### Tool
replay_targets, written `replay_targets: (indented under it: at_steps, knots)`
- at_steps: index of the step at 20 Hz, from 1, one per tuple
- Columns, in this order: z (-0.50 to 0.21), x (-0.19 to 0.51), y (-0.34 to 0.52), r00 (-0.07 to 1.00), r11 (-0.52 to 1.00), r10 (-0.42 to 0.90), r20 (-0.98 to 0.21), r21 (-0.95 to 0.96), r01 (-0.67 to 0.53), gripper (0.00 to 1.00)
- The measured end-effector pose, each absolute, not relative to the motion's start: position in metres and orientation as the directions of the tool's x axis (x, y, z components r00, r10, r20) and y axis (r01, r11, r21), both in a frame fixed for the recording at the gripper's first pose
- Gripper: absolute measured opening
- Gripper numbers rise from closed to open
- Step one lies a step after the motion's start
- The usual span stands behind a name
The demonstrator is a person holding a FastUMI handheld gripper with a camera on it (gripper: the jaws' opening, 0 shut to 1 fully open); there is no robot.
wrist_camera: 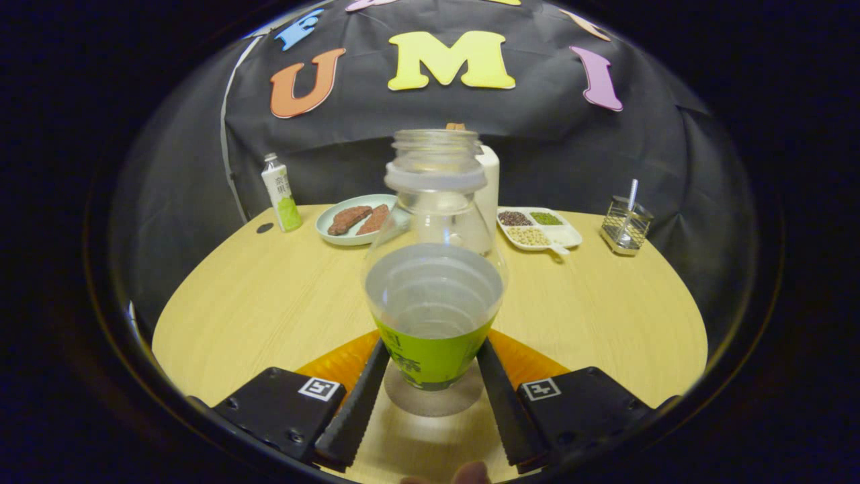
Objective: Take the bottle from table, then pour the juice into the cup, finally place the bottle on the coaster
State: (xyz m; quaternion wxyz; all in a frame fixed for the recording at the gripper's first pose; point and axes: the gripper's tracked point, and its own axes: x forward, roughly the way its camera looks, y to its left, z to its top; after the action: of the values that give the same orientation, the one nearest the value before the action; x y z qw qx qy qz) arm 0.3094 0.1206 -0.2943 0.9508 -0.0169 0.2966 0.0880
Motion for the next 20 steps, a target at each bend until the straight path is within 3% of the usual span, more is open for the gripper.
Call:
replay_targets:
  at_steps: [13, 20]
  knots:
    - [-0.248, 0.275, 0.117, 0.837, 0.980, 0.187, -0.514, 0.040, -0.194, 0.84]
    - [-0.199, 0.221, 0.114, 0.864, 0.981, 0.190, -0.466, 0.047, -0.190, 0.85]
